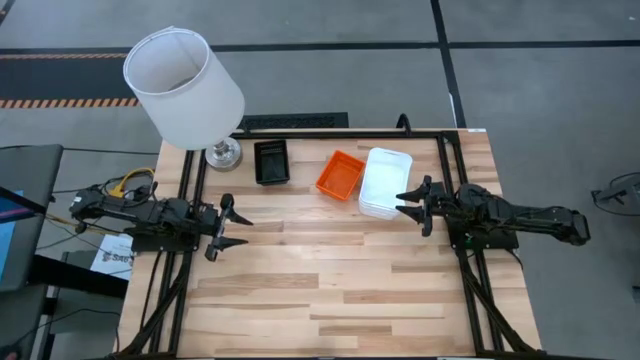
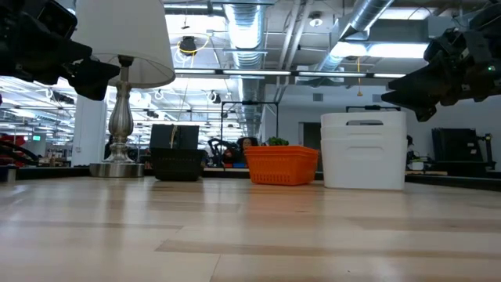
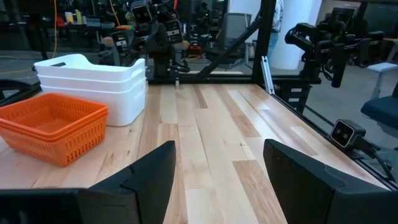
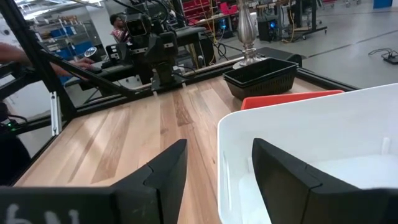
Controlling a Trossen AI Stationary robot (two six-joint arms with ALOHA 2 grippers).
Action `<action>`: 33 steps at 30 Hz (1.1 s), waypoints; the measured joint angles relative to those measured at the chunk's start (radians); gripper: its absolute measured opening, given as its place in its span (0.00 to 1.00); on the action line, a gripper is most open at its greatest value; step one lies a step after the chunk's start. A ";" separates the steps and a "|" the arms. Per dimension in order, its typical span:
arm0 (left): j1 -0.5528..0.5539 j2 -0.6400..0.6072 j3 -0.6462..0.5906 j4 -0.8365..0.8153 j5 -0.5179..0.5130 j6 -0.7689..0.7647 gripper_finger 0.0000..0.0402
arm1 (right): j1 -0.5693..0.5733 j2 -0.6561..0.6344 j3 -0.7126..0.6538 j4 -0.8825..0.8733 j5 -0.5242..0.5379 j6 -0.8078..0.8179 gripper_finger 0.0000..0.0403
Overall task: Stack baskets by color
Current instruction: Return to Home Position
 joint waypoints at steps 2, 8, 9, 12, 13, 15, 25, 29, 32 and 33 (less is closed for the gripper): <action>0.000 0.000 0.000 0.000 0.000 0.000 0.58 | 0.000 0.000 0.000 0.000 0.000 0.000 0.51; 0.000 0.000 0.000 0.000 0.000 0.000 0.58 | 0.000 0.000 0.000 0.000 0.000 0.000 0.50; 0.000 0.000 0.000 0.000 0.000 0.000 0.58 | 0.000 0.000 0.000 0.000 0.000 0.000 0.50; 0.000 0.000 0.000 0.000 0.000 0.000 0.58 | 0.000 0.000 0.000 0.000 0.000 0.000 0.50; 0.000 0.000 0.000 0.000 0.000 0.000 0.58 | 0.000 0.000 0.000 0.000 0.000 0.000 0.50; 0.000 0.000 0.000 0.000 0.000 0.000 0.58 | 0.000 0.000 0.000 0.000 0.000 0.000 0.50; 0.000 0.000 0.000 0.000 0.000 0.000 0.58 | 0.000 0.000 0.000 0.000 0.000 0.000 0.49; 0.000 0.000 0.000 0.000 0.000 0.000 0.58 | 0.000 0.000 0.000 0.000 0.000 0.000 0.50; 0.000 0.000 0.000 0.000 0.000 0.000 0.58 | 0.000 0.000 0.000 0.000 0.000 0.000 0.49; 0.000 0.000 0.000 0.000 0.000 0.000 0.58 | 0.000 0.000 0.000 0.000 0.000 0.000 0.49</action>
